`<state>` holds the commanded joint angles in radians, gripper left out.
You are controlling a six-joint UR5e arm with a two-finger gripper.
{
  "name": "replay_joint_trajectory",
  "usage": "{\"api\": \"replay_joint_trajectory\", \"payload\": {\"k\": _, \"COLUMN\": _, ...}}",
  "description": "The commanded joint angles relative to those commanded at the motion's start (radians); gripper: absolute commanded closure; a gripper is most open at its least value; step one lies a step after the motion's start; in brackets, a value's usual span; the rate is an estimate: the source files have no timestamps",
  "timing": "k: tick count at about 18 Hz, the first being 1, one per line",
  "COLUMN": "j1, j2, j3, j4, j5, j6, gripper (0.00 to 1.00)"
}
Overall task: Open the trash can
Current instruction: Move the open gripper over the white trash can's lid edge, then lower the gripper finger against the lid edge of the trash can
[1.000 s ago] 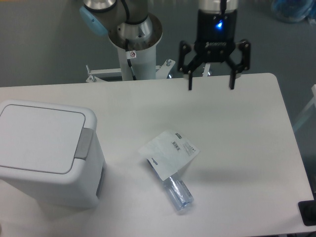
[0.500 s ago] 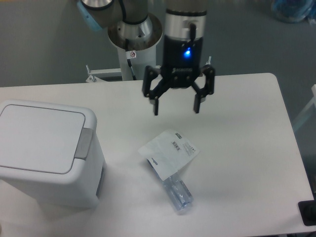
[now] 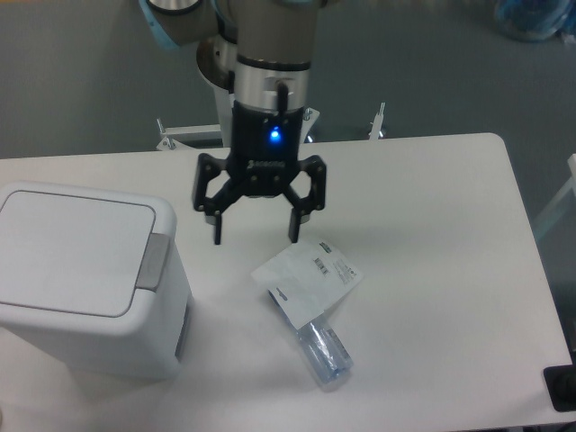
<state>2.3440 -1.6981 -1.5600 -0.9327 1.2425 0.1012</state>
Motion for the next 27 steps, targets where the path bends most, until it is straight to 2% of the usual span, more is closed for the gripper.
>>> {"api": "replay_joint_trajectory", "payload": {"k": 13, "j1": -0.057, "j2": -0.034, "j3": -0.009, "j4": 0.003, "j5": 0.003, "j6": 0.002, "gripper": 0.00}}
{"api": "replay_joint_trajectory", "payload": {"k": 16, "j1": -0.060, "j2": -0.040, "j3": -0.009, "j4": 0.021, "j5": 0.003, "j6": 0.002, "gripper": 0.00}}
{"api": "replay_joint_trajectory", "payload": {"k": 27, "j1": -0.068, "j2": -0.045, "j3": -0.014, "j4": 0.023, "j5": 0.006, "j6": 0.003, "gripper": 0.00}}
